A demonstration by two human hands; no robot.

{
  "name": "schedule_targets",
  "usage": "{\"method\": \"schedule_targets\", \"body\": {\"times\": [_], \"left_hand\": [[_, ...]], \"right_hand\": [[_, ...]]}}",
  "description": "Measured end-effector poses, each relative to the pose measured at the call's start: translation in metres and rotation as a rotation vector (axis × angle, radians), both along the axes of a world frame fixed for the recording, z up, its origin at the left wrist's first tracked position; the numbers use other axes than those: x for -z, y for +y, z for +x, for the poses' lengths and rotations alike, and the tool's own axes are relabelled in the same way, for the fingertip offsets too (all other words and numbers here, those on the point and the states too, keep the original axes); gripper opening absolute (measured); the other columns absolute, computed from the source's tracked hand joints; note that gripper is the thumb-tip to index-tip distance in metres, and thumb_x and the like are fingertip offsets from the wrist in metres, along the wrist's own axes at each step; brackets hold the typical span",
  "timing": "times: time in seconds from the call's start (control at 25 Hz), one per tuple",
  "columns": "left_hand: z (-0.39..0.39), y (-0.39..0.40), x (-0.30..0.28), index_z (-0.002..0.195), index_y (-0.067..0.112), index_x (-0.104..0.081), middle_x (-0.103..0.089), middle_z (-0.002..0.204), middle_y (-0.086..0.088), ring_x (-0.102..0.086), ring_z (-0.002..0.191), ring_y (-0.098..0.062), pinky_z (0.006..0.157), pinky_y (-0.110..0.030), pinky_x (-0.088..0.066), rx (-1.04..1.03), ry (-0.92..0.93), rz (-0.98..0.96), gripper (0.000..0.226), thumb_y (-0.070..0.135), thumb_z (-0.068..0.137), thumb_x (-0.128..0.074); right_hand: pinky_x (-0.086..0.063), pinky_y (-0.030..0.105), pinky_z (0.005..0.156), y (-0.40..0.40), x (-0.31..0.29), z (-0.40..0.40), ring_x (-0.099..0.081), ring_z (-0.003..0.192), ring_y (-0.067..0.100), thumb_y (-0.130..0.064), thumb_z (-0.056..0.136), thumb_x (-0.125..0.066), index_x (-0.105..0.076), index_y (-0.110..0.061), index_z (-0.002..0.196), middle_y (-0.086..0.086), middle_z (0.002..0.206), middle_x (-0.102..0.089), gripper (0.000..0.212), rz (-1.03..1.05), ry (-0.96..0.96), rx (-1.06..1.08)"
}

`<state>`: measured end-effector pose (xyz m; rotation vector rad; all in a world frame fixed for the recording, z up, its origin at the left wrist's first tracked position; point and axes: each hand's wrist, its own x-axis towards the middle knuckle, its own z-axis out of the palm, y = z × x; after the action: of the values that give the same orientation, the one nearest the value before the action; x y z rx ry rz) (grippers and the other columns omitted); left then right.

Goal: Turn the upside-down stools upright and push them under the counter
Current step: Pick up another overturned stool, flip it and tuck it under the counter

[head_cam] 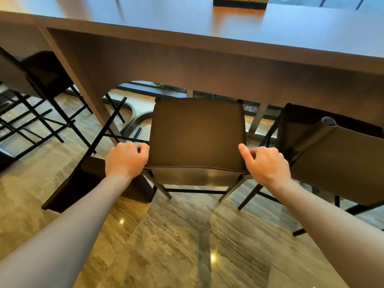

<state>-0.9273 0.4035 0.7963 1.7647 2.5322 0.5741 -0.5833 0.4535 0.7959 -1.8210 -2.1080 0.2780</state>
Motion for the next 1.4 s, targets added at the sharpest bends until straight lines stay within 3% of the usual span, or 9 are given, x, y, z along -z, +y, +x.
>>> {"method": "schedule_targets", "body": {"times": [0.2,0.32,0.44,0.56,0.64,0.84,0.96,1.16,1.4], "left_hand": [[-0.007,0.05,-0.006,0.045,0.018,-0.052,-0.051,0.046,0.003,-0.05,0.044,-0.013,0.048,-0.019,-0.029,-0.008,0.019,-0.046,0.06,0.042,0.097,-0.035],[-0.01,0.076,-0.013,0.046,0.016,-0.052,-0.053,0.046,0.001,-0.053,0.043,-0.015,0.048,-0.019,-0.032,0.015,-0.004,-0.088,0.059,0.04,0.097,-0.037],[-0.013,0.097,-0.018,0.049,0.014,-0.056,-0.056,0.05,-0.002,-0.056,0.048,-0.019,0.048,-0.023,-0.037,0.022,-0.046,-0.117,0.057,0.038,0.097,-0.037],[-0.015,0.115,-0.024,0.051,0.013,-0.058,-0.058,0.053,-0.004,-0.058,0.052,-0.02,0.051,-0.025,-0.044,0.035,-0.069,-0.132,0.057,0.039,0.098,-0.036],[-0.017,0.125,-0.026,0.052,0.012,-0.058,-0.059,0.055,-0.006,-0.059,0.054,-0.023,0.054,-0.028,-0.048,0.043,-0.07,-0.143,0.058,0.039,0.098,-0.035],[-0.02,0.146,-0.025,0.054,0.014,-0.061,-0.06,0.057,-0.004,-0.058,0.055,-0.021,0.052,-0.023,-0.04,0.034,-0.036,-0.137,0.058,0.04,0.098,-0.034],[-0.021,0.155,-0.021,0.053,0.014,-0.061,-0.06,0.056,-0.004,-0.058,0.054,-0.02,0.051,-0.022,-0.042,0.034,-0.024,-0.132,0.059,0.04,0.098,-0.034],[-0.024,0.162,-0.02,0.048,0.014,-0.056,-0.057,0.049,-0.003,-0.056,0.047,-0.018,0.048,-0.021,-0.035,0.036,-0.023,-0.125,0.058,0.038,0.097,-0.037],[-0.024,0.163,-0.022,0.049,0.013,-0.056,-0.058,0.051,-0.004,-0.058,0.05,-0.02,0.049,-0.022,-0.036,0.026,-0.034,-0.157,0.057,0.037,0.097,-0.036]], "right_hand": [[-0.048,0.018,0.046,0.052,-0.01,0.009,-0.056,0.047,0.006,-0.095,0.068,-0.022,-0.056,-0.027,0.059,-0.009,0.052,-0.057,0.076,-0.056,-0.217,-0.327],[-0.053,0.022,0.052,0.077,-0.015,0.007,-0.059,0.052,0.007,-0.097,0.065,-0.021,-0.057,-0.028,0.065,-0.009,0.057,-0.06,0.078,-0.074,-0.229,-0.324],[-0.046,0.018,0.048,0.095,-0.017,0.002,-0.058,0.05,0.007,-0.096,0.066,-0.014,-0.058,-0.028,0.064,-0.007,0.055,-0.059,0.08,-0.048,-0.204,-0.284],[-0.047,0.019,0.048,0.109,-0.021,-0.004,-0.058,0.048,0.006,-0.089,0.072,-0.007,-0.06,-0.027,0.064,-0.007,0.053,-0.059,0.083,-0.031,-0.183,-0.185],[-0.048,0.021,0.048,0.117,-0.024,-0.008,-0.058,0.048,0.006,-0.083,0.08,-0.012,-0.061,-0.026,0.064,-0.007,0.053,-0.06,0.077,-0.035,-0.205,-0.143],[-0.042,0.019,0.046,0.136,-0.023,-0.011,-0.058,0.048,0.006,-0.072,0.087,-0.026,-0.058,-0.026,0.063,-0.006,0.053,-0.059,0.061,-0.04,-0.225,-0.094],[-0.049,0.022,0.049,0.146,-0.024,-0.012,-0.058,0.05,0.006,-0.073,0.085,-0.027,-0.058,-0.025,0.063,-0.005,0.054,-0.06,0.061,-0.069,-0.233,-0.097],[-0.041,0.02,0.047,0.156,-0.022,-0.009,-0.057,0.048,0.005,-0.075,0.081,-0.026,-0.055,-0.027,0.062,-0.006,0.052,-0.058,0.059,-0.076,-0.233,-0.114],[-0.052,0.025,0.051,0.158,-0.024,-0.01,-0.059,0.053,0.007,-0.074,0.081,-0.028,-0.055,-0.028,0.066,-0.006,0.057,-0.06,0.055,-0.162,-0.247,-0.118]]}}
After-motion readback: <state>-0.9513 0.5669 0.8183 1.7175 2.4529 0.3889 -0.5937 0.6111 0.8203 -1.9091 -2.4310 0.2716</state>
